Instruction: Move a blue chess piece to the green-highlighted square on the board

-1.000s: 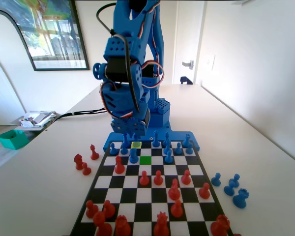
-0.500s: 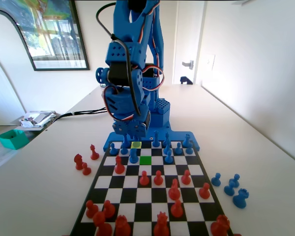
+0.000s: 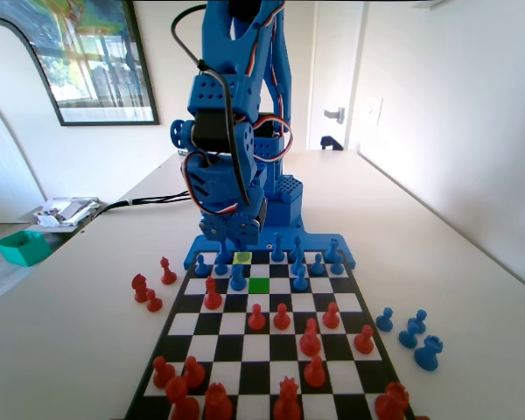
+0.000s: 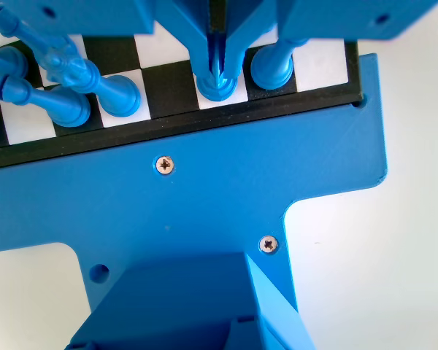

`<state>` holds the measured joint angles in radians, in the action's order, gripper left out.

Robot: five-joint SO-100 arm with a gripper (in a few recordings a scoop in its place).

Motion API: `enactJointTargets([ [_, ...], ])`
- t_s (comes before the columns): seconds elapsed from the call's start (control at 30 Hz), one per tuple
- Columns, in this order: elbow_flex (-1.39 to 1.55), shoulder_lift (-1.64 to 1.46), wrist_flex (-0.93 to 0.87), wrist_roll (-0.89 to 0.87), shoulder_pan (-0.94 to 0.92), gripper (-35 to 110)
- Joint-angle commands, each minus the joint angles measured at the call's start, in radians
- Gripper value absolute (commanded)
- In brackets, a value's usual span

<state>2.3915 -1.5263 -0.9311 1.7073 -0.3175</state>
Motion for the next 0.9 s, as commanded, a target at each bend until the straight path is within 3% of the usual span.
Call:
enactJointTargets([
  [0.0,-0.026,-0.028,-0.06,0.012,-0.006,1],
  [0.27,-0.175,-0.041,-0.222,-0.008,0.006,1],
  [0.87,-0.426,-0.041,-0.345,-0.175,0.169,1],
])
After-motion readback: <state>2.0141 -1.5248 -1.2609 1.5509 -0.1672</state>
